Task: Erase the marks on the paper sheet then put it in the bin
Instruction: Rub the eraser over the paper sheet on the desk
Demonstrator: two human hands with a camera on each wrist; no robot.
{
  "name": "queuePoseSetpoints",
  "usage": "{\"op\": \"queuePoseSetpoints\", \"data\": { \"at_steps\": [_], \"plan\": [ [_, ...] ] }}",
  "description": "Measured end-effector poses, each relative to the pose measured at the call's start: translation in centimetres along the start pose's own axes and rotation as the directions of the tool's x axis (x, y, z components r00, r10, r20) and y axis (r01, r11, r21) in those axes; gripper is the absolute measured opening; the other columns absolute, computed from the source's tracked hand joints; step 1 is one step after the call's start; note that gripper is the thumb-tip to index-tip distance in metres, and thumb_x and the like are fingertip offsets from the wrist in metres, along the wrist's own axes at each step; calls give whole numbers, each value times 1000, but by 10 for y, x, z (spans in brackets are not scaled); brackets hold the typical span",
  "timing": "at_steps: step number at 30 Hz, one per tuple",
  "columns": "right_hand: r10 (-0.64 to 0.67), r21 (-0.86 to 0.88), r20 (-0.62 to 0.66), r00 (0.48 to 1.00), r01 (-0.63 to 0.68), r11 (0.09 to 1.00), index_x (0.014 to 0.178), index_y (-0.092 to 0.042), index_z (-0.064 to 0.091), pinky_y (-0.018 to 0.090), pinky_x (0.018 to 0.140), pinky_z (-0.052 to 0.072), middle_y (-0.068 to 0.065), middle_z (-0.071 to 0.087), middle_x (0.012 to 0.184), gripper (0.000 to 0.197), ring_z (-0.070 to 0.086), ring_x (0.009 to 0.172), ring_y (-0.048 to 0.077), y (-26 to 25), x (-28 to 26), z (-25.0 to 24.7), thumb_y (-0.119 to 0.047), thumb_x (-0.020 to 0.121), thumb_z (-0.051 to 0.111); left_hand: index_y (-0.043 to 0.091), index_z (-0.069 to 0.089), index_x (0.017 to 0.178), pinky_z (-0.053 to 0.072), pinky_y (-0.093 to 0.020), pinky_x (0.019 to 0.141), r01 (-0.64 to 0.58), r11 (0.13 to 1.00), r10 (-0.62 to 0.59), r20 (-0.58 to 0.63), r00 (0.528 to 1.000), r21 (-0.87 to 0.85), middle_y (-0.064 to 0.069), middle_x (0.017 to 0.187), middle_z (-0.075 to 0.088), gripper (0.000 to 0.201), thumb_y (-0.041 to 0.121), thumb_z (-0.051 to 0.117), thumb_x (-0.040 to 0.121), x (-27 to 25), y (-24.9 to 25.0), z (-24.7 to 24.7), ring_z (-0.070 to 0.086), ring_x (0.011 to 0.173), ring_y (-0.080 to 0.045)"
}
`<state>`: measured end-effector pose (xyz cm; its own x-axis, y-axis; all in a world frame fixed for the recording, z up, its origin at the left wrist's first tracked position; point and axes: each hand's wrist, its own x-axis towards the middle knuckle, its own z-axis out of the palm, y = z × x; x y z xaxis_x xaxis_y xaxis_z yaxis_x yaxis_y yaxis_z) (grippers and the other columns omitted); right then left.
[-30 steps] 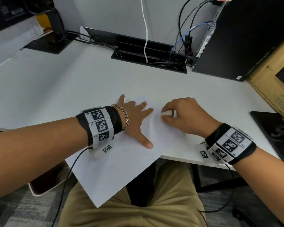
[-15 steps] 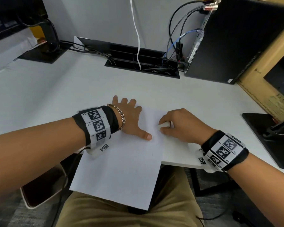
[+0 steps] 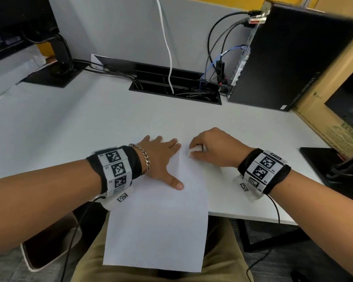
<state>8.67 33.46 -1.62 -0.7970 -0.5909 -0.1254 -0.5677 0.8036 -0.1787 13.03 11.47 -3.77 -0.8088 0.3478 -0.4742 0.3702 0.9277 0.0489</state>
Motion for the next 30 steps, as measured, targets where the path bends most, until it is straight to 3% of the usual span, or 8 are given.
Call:
{"op": "queuePoseSetpoints", "data": {
  "at_steps": [6,11,16,20,23,27,30],
  "plan": [
    [17,-62,-18,1000,-18,998,117,-31,72,37,84,55,-8,71,110,28,63,103,17,-10,13,5,-41,93,61,28,-15,166,-1,-57,129,4,1000,-3,26,1000,-25,11,173,-18,141,100,53,66,1,-1,1,-10,161,-32],
    [-82,-57,91,992,87,995,121,-28,72,28,79,49,-10,69,106,31,55,90,9,-11,7,0,-39,93,65,26,-15,166,-1,-58,128,10,1000,-10,31,999,-3,9,174,-17,140,100,52,68,-1,2,-2,-9,161,-33],
    [-43,-126,25,999,46,991,123,-29,71,34,83,52,-7,69,113,32,61,104,17,-10,15,-1,-39,94,61,28,-17,165,-2,-60,128,13,1000,-13,38,999,15,11,173,-19,141,103,49,65,1,1,1,-9,161,-33],
    [-92,-154,64,994,101,983,121,-26,71,33,77,49,-5,67,106,32,61,98,19,-14,12,-1,-36,93,60,29,-15,166,-1,-62,127,16,1000,-16,29,999,11,12,173,-18,141,103,49,65,2,0,1,-8,161,-34],
    [-122,-134,123,985,139,981,122,-27,72,36,82,53,-7,68,104,32,56,91,14,-13,11,-8,-37,93,62,29,-16,165,-1,-62,127,17,1000,-18,31,999,20,12,173,-18,140,103,49,65,1,1,0,-7,161,-33],
    [-68,-134,47,997,74,988,121,-27,72,36,84,53,-5,69,111,31,62,103,20,-11,19,-7,-37,94,61,30,-16,165,-3,-64,126,19,999,-20,34,999,30,13,173,-18,140,104,47,64,1,1,0,-7,161,-32],
    [-108,-108,73,992,115,987,117,-25,73,34,82,53,-8,68,100,29,62,95,17,-13,14,-1,-35,92,63,30,-16,165,-2,-64,126,21,1000,-21,33,999,24,13,173,-18,140,104,47,64,1,0,1,-7,161,-32]
  ]
}}
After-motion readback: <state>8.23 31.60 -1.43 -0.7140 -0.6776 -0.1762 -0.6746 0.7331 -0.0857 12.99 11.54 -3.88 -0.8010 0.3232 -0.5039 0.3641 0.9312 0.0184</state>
